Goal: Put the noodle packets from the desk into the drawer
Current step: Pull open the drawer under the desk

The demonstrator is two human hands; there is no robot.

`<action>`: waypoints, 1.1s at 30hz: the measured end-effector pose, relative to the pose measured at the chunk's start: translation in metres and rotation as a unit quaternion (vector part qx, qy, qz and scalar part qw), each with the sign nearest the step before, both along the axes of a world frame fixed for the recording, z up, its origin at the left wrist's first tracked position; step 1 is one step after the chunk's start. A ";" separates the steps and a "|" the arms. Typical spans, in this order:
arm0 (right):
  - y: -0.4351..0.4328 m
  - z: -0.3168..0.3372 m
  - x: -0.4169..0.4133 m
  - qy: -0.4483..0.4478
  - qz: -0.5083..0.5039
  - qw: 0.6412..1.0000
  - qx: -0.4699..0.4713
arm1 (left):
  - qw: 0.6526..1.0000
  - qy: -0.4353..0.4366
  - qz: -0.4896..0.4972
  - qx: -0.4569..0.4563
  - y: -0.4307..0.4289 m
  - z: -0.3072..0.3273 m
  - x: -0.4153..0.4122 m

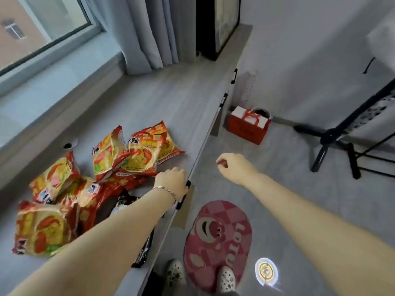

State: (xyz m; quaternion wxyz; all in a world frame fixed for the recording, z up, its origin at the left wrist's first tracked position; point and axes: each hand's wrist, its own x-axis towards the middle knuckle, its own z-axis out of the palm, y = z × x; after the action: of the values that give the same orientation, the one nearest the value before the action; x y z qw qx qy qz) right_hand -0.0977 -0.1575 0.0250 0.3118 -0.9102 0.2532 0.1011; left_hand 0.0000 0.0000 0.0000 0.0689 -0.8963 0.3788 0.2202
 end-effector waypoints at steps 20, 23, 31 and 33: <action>0.091 -0.177 0.070 0.068 -0.394 0.737 0.544 | 0.989 -0.007 0.076 -0.126 0.028 -0.078 0.005; 0.089 -0.177 0.066 0.072 -0.370 0.749 0.545 | 0.988 -0.008 0.082 -0.127 0.027 -0.078 0.002; 0.070 -0.176 0.037 0.090 -0.371 0.781 0.495 | 0.991 0.001 0.090 -0.099 0.022 -0.075 0.003; 0.053 -0.178 0.015 0.099 -0.393 0.788 0.464 | 0.992 -0.007 0.090 -0.089 0.021 -0.073 0.001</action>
State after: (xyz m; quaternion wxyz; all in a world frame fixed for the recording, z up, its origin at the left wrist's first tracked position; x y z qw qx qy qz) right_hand -0.0832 -0.1041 -0.1527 0.6822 -0.4631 0.5413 0.1650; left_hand 0.0008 0.0211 -0.0729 -0.0288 -0.9307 0.3141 0.1850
